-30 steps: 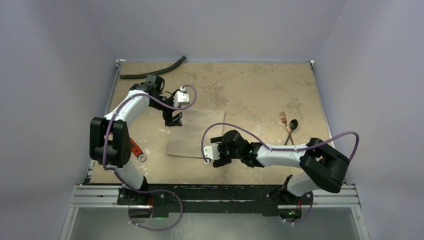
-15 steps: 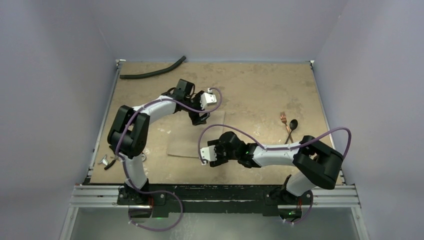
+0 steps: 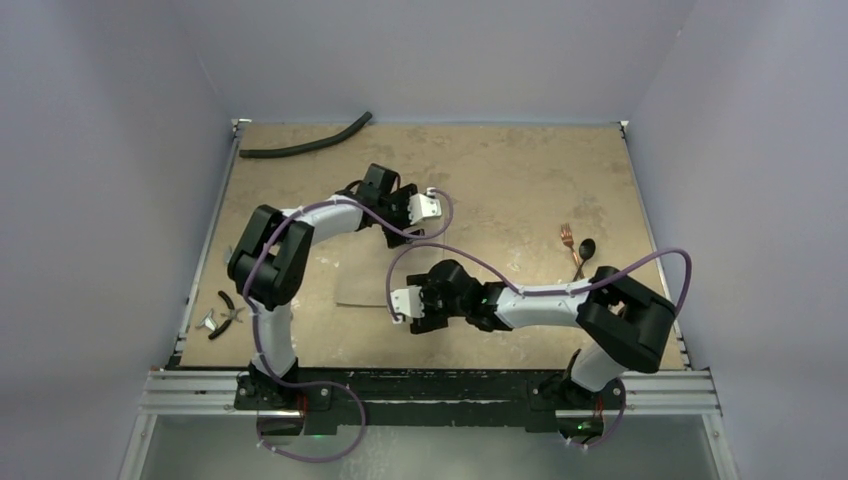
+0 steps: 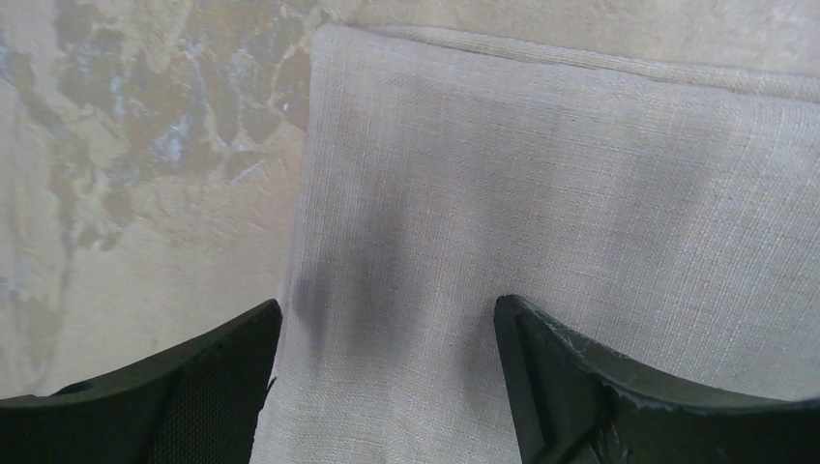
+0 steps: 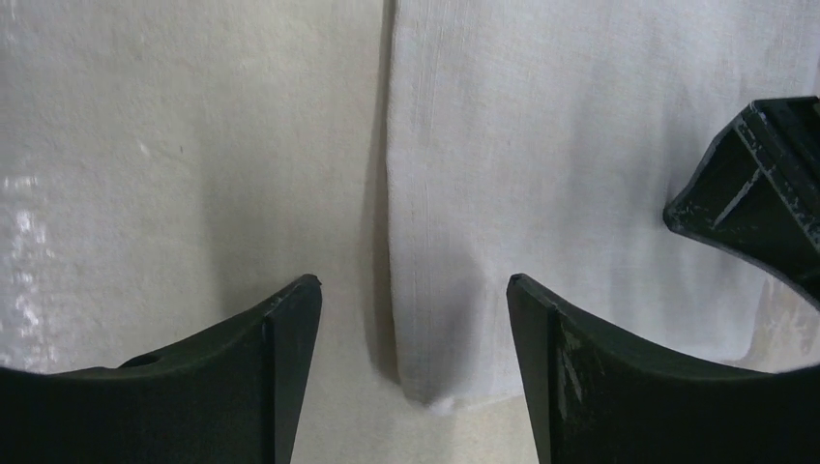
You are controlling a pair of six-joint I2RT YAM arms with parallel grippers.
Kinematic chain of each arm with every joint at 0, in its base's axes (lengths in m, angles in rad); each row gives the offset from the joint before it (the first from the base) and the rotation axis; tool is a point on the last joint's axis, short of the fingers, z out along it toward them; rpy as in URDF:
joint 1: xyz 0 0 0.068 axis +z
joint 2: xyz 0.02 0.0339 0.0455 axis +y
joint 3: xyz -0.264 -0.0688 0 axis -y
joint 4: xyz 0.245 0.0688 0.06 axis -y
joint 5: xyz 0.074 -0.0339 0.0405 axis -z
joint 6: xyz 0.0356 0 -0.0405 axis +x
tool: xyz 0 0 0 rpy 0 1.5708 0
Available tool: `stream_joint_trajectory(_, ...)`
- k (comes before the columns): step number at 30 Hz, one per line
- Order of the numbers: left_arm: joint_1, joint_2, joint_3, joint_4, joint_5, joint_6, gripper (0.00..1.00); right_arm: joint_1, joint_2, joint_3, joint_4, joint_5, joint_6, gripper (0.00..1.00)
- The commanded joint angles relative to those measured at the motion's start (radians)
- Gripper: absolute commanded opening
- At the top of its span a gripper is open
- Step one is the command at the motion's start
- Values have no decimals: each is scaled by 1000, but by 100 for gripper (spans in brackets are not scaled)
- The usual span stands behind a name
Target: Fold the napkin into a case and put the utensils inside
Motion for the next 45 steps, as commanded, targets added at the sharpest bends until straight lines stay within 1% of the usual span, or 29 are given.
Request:
stream_joint_trajectory(1, 35, 12, -98, -27, -169, 168, 79, 29, 75, 72, -112, 4, 37, 75)
stream_joint_trajectory(4, 70, -4, -99, -68, -130, 184, 79, 30, 97, 96, -102, 16, 7, 73)
stream_joint_trajectory(5, 75, -10, -104, -84, -124, 201, 79, 30, 93, 90, -101, 12, -9, 73)
stream_joint_trajectory(7, 83, -29, -124, -107, -112, 247, 78, 30, 66, 55, -60, 51, -41, 73)
stream_joint_trajectory(11, 99, -56, -145, -174, -65, 317, 77, 12, 3, -12, 2, 99, -120, 80)
stream_joint_trajectory(13, 99, -67, -151, -179, -33, 329, 78, 5, -8, -43, 19, 133, -147, 81)
stream_joint_trajectory(17, 69, -39, -86, -189, 40, 249, 79, -4, -29, -74, 60, 144, -164, 83)
stream_joint_trajectory(21, 32, -15, -51, -147, 80, 182, 78, -5, -3, -94, 108, 175, -224, 83)
stream_joint_trajectory(25, 26, 6, 0, -159, 119, 141, 78, -5, 40, -89, 124, 184, -256, 82)
stream_joint_trajectory(28, 26, 6, 22, -159, 126, 125, 78, -5, 58, -84, 145, 193, -277, 81)
stream_joint_trajectory(33, 26, 15, 29, -159, 118, 123, 78, 3, 79, -57, 120, 166, -269, 75)
stream_joint_trajectory(35, 26, 20, 20, -148, 103, 124, 78, 18, 87, -51, 113, 156, -265, 71)
stream_joint_trajectory(38, 25, 32, 22, -141, 95, 104, 78, 45, 113, -18, 89, 128, -229, 56)
stream_joint_trajectory(42, 27, 38, 11, -144, 87, 105, 77, 57, 135, 56, 42, 96, -133, 19)
stream_joint_trajectory(44, 27, 36, -1, -140, 75, 110, 77, 57, 134, 80, 31, 76, -84, 6)
stream_joint_trajectory(45, 26, 34, -7, -139, 68, 112, 77, 57, 129, 89, 27, 62, -51, 1)
